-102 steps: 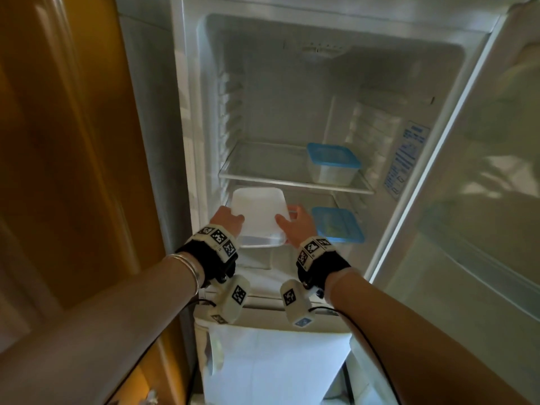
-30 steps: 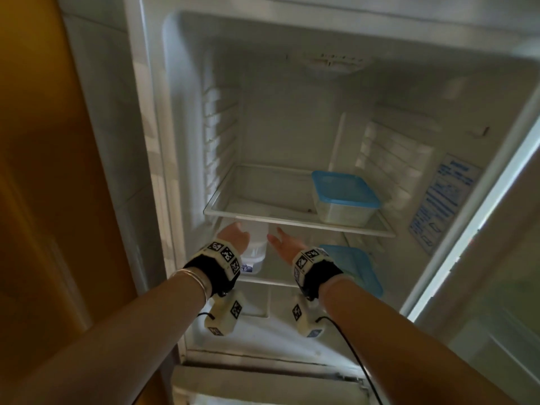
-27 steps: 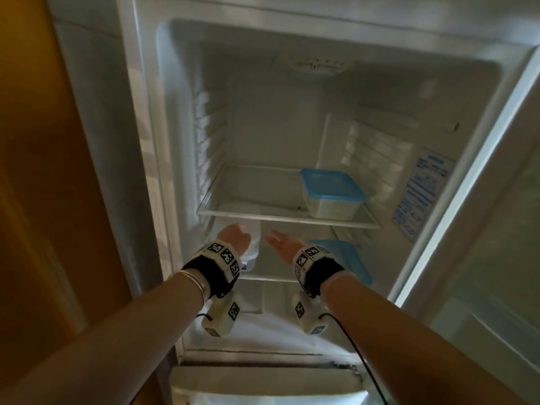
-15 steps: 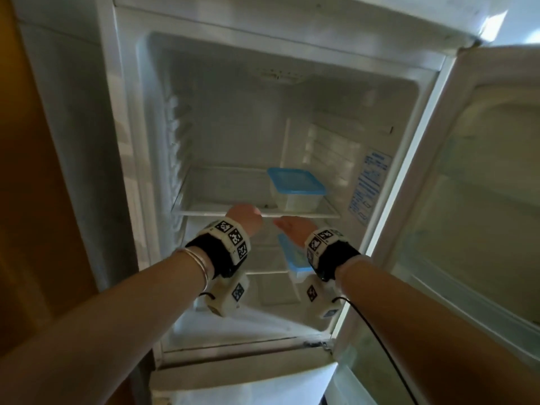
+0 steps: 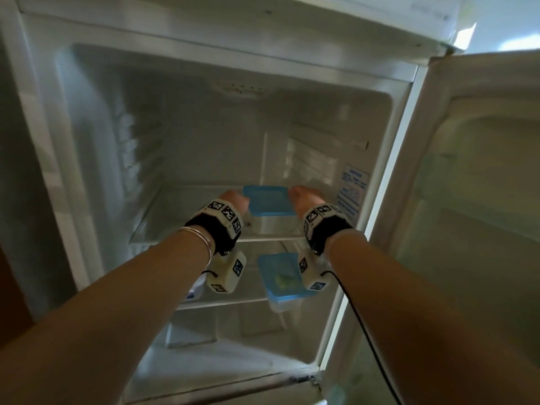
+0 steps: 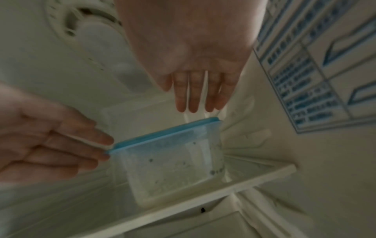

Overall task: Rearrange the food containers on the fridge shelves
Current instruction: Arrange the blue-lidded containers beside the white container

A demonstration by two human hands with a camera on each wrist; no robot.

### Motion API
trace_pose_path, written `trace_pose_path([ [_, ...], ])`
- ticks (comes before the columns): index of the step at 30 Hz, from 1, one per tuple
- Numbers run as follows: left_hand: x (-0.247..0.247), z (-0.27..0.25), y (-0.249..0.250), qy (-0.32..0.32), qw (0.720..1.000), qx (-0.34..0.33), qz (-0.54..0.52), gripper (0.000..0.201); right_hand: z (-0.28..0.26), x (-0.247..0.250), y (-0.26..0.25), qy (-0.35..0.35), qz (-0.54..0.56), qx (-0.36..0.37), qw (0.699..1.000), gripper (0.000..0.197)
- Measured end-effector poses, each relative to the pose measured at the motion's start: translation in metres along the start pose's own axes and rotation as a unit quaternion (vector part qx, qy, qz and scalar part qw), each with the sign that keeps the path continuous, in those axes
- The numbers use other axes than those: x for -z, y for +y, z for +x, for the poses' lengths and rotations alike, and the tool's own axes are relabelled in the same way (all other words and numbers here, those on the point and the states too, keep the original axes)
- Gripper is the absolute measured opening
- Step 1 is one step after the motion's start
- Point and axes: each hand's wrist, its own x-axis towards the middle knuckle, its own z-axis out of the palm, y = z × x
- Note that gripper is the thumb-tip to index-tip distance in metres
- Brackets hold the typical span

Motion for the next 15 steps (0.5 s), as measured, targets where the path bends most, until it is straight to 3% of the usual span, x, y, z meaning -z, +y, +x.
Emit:
trace_pose_path([
  [8, -0.037, 0.042, -0.005, -0.034, 0.991, 0.047, -0.120, 0.051, 0.035, -0.027, 0.033, -0.064, 0.045, -0.078, 0.994, 0.053],
  [15, -0.047, 0.049, -0.008, -0.024, 0.976, 0.074, -0.201, 0.045, 0.026, -0.029, 0.028, -0.064, 0.137, -0.101, 0.983, 0.044],
])
